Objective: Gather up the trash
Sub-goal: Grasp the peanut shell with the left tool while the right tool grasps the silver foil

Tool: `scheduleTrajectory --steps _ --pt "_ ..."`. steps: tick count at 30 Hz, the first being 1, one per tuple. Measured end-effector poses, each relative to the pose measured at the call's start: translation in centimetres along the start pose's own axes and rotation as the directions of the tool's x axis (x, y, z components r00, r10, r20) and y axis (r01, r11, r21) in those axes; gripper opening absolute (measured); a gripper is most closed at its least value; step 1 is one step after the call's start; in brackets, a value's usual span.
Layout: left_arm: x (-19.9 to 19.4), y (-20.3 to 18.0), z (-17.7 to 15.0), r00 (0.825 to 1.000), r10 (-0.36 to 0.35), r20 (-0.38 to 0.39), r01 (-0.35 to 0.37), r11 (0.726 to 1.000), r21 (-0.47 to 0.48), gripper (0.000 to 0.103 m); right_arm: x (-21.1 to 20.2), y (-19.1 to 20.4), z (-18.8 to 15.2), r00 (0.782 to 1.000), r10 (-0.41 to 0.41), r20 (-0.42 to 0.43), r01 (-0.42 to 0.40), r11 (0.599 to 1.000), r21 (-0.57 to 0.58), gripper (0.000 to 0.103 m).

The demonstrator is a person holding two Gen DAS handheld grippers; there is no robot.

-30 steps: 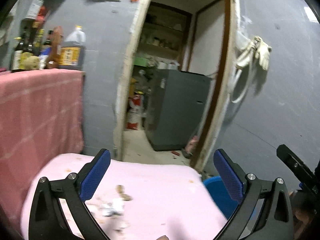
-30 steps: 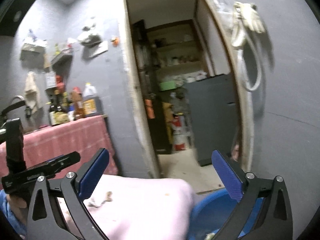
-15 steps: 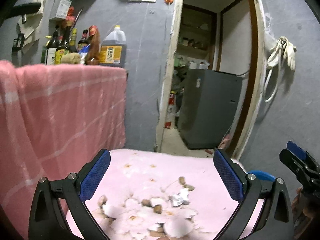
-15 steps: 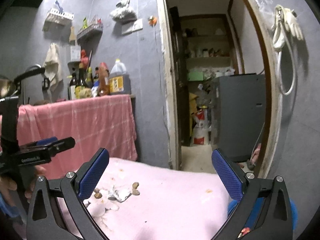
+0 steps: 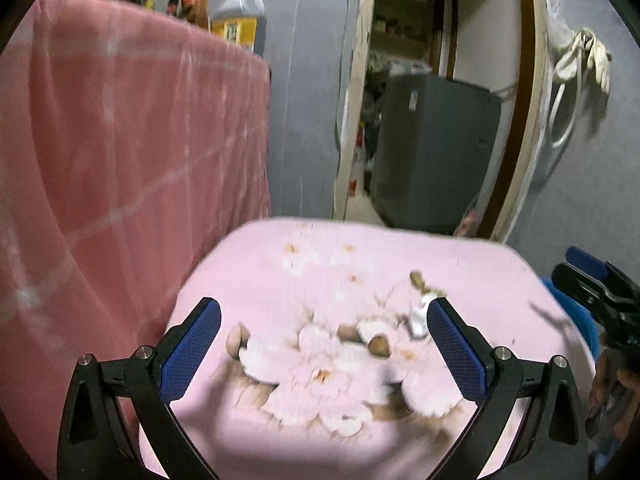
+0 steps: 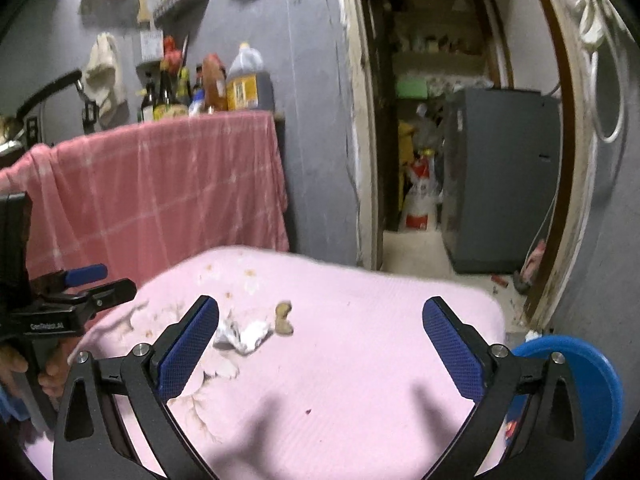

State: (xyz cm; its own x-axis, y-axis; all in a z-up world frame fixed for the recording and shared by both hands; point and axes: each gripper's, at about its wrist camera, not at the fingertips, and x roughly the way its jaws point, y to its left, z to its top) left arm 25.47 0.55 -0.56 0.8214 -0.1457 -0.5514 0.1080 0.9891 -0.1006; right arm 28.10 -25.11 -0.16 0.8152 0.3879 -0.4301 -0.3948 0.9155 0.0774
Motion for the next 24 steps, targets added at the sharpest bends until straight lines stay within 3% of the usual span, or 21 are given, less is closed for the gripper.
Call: scheduleTrajectory --steps 3,5,10,12,18,24 --pt "0.8 0.1 -0.8 0.999 -0.021 -0.048 0.021 1.0 0.007 0.1 1.5 0.1 -0.6 0.996 0.051 -0.075 -0.049 0.998 0.029 0.08" --pt "1.3 0.0 -1.2 0.997 -0.038 -0.074 0.04 0.999 0.023 0.098 2.4 0.3 -1.0 0.99 0.078 -0.114 -0.074 0.996 0.041 0.075" --pt "2.7 -0.1 -1.5 0.98 -0.12 -0.158 0.125 0.992 0.021 0.078 4.2 1.0 -1.5 0.972 0.126 -0.2 -0.12 0.992 0.04 0.06" --pt "3.4 0.1 -1.5 0.966 -0.171 -0.191 0.174 0.985 -0.006 0.062 4.9 0.9 -1.5 0.962 0.156 -0.226 -0.146 0.987 0.06 0.049" --pt "4.2 -0.1 -1.5 0.942 -0.241 -0.232 0.242 0.97 -0.028 0.045 7.1 1.8 -1.5 0.932 0.199 -0.304 -0.187 0.98 0.067 0.047" --pt "4.6 -0.7 -1.4 0.94 -0.23 -0.25 0.238 0.971 0.002 0.04 9.7 1.9 -1.1 0.899 0.257 -0.353 -0.208 0.963 0.171 0.047"
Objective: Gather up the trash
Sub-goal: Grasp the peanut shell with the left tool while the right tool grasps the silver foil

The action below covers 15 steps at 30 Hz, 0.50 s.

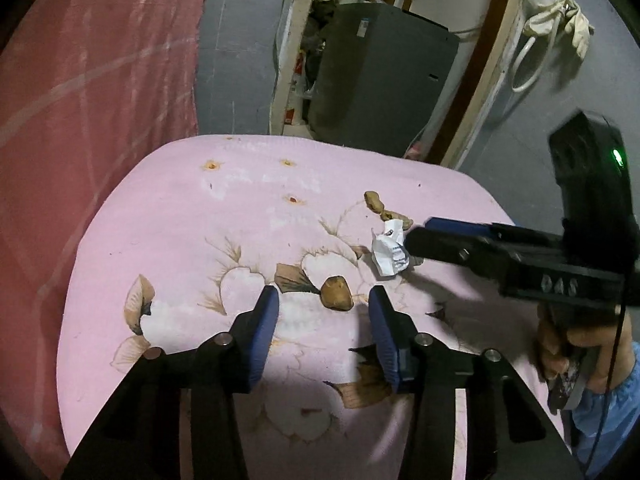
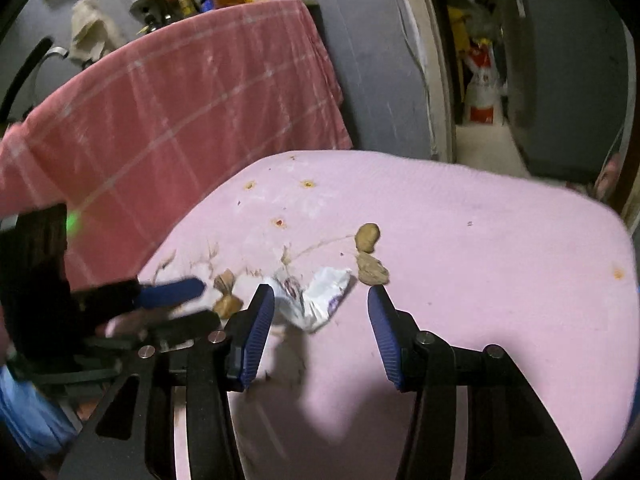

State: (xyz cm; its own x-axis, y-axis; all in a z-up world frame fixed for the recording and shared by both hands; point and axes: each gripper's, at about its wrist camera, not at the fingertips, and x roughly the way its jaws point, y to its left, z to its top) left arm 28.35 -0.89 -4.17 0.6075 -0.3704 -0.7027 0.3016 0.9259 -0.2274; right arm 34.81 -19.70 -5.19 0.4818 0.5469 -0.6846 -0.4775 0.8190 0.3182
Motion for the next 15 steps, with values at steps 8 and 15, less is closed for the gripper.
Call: scheduleTrajectory --steps 8,15 --pt "0.0 -0.1 -0.4 1.0 0.006 -0.002 -0.006 1.0 -0.006 0.037 1.6 0.2 0.2 0.997 0.011 -0.075 -0.01 1.0 0.014 0.041" --pt "-0.2 -0.2 -0.5 1.0 0.011 -0.004 -0.011 1.0 0.003 0.037 1.7 -0.2 -0.5 0.992 0.083 -0.094 -0.08 0.996 0.028 0.012"
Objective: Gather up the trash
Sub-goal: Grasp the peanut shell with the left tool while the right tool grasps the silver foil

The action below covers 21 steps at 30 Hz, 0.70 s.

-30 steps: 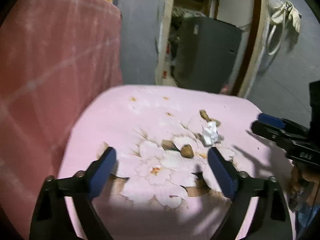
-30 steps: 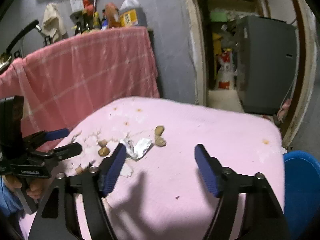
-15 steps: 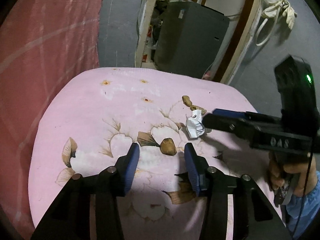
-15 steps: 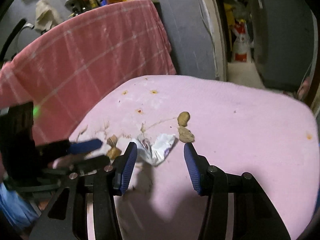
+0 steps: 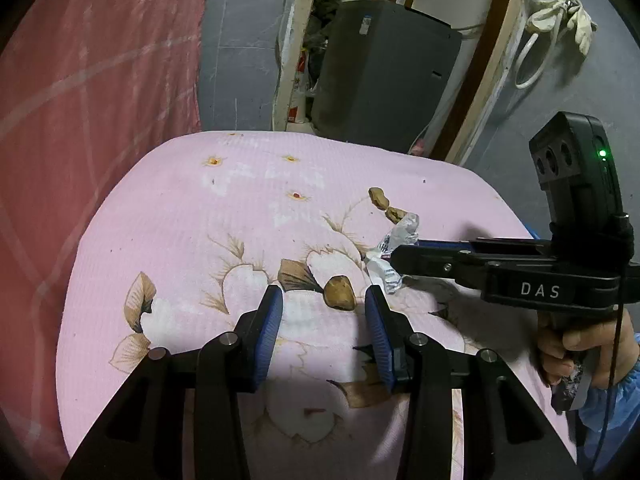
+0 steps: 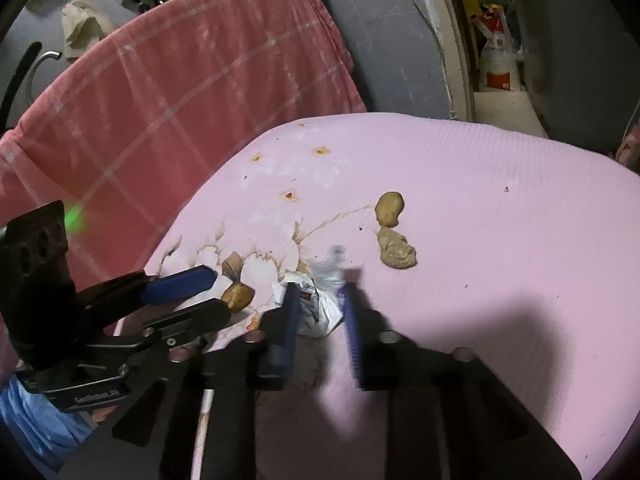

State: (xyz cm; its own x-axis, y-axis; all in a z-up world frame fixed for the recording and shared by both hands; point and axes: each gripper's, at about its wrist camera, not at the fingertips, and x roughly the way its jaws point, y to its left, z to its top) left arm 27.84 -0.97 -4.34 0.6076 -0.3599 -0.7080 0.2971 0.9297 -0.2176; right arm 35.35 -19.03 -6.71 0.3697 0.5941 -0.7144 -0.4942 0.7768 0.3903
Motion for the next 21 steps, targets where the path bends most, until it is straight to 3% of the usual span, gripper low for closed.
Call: scheduleTrajectory --steps 5,13,16,21 --pt "0.4 -0.4 0.1 1.0 0.014 -0.009 -0.014 0.999 0.033 0.037 -0.7 0.5 -0.5 0.999 -0.023 0.036 0.023 0.999 -0.023 0.006" --pt "1.4 -0.5 0.6 0.999 0.026 -0.03 -0.024 0.998 0.056 0.022 -2.6 1.1 -1.5 0.989 -0.057 0.139 0.064 0.997 -0.047 0.005" --pt "1.5 -0.6 0.5 0.999 0.022 -0.034 -0.02 0.998 0.063 0.013 -3.3 1.3 -2.0 0.982 -0.071 0.176 0.081 0.995 -0.051 0.005" --pt "1.3 -1.3 0.3 0.999 0.031 -0.016 -0.029 0.995 0.091 0.013 -4.9 1.7 -3.0 0.961 -0.096 0.258 0.112 0.993 -0.048 0.005"
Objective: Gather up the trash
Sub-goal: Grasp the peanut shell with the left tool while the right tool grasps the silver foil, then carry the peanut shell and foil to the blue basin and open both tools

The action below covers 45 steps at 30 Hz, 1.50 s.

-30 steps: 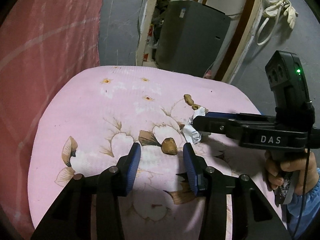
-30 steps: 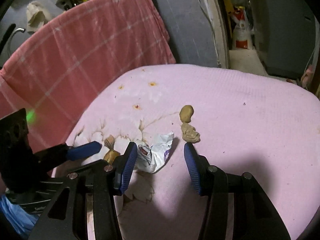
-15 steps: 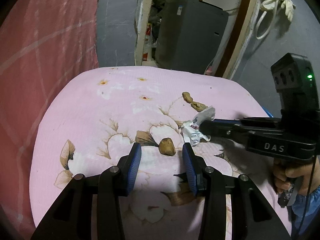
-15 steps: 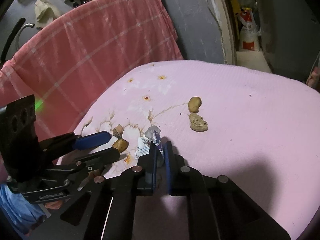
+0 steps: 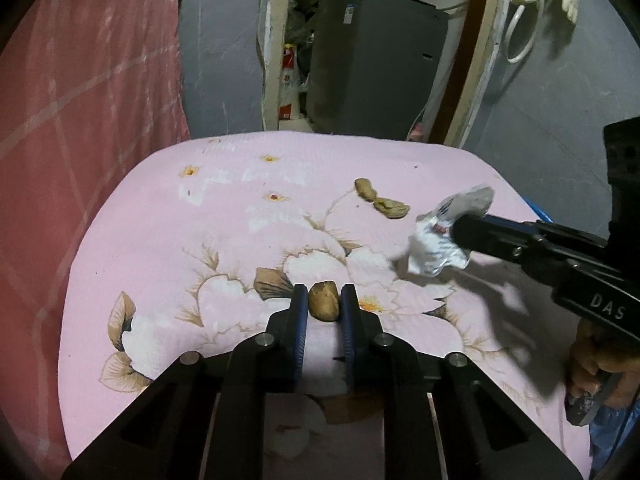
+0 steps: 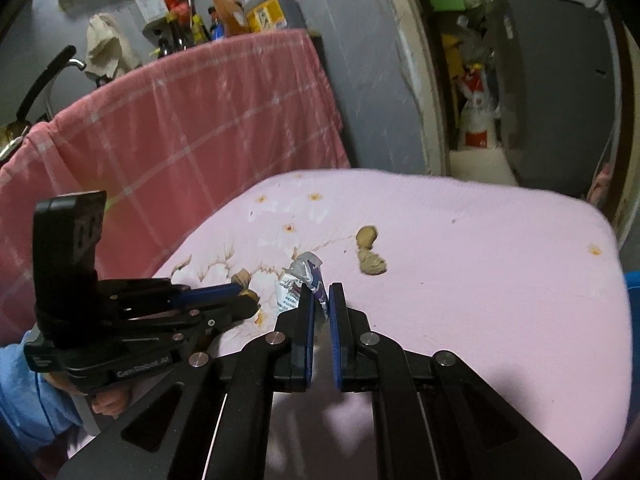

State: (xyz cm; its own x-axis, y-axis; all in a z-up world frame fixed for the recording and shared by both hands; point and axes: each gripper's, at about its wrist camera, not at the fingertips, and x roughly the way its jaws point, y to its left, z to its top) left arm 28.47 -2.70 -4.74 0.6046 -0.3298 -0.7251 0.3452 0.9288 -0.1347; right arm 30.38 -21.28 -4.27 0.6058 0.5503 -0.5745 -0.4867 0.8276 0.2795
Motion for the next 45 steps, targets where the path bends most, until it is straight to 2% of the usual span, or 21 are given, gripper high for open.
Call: scheduleTrajectory --steps 3,7,9,13,17,20,25,27,30,32,36,37,41,45 --pt "-0.8 -0.6 0.0 0.999 0.01 0.047 -0.01 1.0 -0.005 0.013 -1.6 0.2 -0.2 0.996 -0.02 0.081 0.021 1.0 -0.004 0.005" --pt "-2.0 -1.4 0.6 0.993 0.015 0.117 -0.011 0.999 -0.035 0.013 -4.5 0.4 -0.5 0.978 -0.062 0.198 0.065 0.998 -0.01 0.005" --pt "-2.7 -2.0 1.3 0.989 0.012 0.15 -0.004 0.999 -0.05 0.013 -6.0 0.6 -0.6 0.961 -0.097 0.258 0.106 0.994 -0.022 0.005" --pt "-4.2 -3.1 2.7 0.974 0.006 0.228 0.014 0.997 -0.082 0.013 -9.0 0.1 -0.5 0.926 -0.127 0.355 0.135 0.991 0.002 0.005" --pt "-5.8 -4.8 3.9 0.949 -0.008 0.314 0.043 0.994 -0.104 0.013 -11.8 -0.5 -0.1 0.889 -0.155 0.43 0.151 0.988 0.043 0.005" --pt "-6.7 -6.5 5.1 0.929 -0.012 0.37 0.049 0.995 -0.091 0.013 -13.9 -1.0 0.2 0.857 -0.177 0.483 0.165 0.984 0.067 0.005" --pt "-7.7 -10.2 6.5 0.905 -0.032 0.425 0.05 0.998 -0.032 0.013 -17.5 -2.8 0.1 0.802 -0.227 0.552 0.188 0.974 0.127 0.005" --pt "-7.6 -11.5 7.0 0.897 -0.046 0.439 0.053 0.999 -0.003 0.013 -18.7 -3.7 -0.3 0.786 -0.244 0.568 0.188 0.97 0.156 0.005" --pt "-7.1 -13.8 7.6 0.89 -0.078 0.45 0.067 0.997 0.04 0.013 -21.0 -5.6 -0.9 0.748 -0.299 0.593 0.219 0.954 0.204 0.005" --pt "-6.6 -15.8 8.3 0.889 -0.097 0.447 0.073 0.995 0.07 0.013 -22.1 -6.8 -1.3 0.73 -0.329 0.599 0.23 0.944 0.237 0.005" --pt "-5.2 -19.2 8.8 0.894 -0.139 0.427 0.092 0.987 0.129 0.013 -23.7 -9.3 -2.0 0.677 -0.442 0.588 0.312 0.896 0.316 0.005" --pt "-4.7 -20.0 8.9 0.895 -0.152 0.42 0.102 0.985 0.14 0.013 -23.8 -9.8 -2.2 0.67 -0.46 0.583 0.321 0.887 0.331 0.005" --pt "-2.9 -22.7 8.9 0.903 -0.187 0.386 0.135 0.978 0.156 0.013 -23.7 -11.8 -3.2 0.663 -0.522 0.537 0.37 0.851 0.372 0.005" --pt "-0.6 -25.0 9.1 0.92 -0.212 0.329 0.164 0.972 0.169 0.013 -23.6 -13.8 -4.1 0.686 -0.544 0.483 0.379 0.834 0.401 0.007"
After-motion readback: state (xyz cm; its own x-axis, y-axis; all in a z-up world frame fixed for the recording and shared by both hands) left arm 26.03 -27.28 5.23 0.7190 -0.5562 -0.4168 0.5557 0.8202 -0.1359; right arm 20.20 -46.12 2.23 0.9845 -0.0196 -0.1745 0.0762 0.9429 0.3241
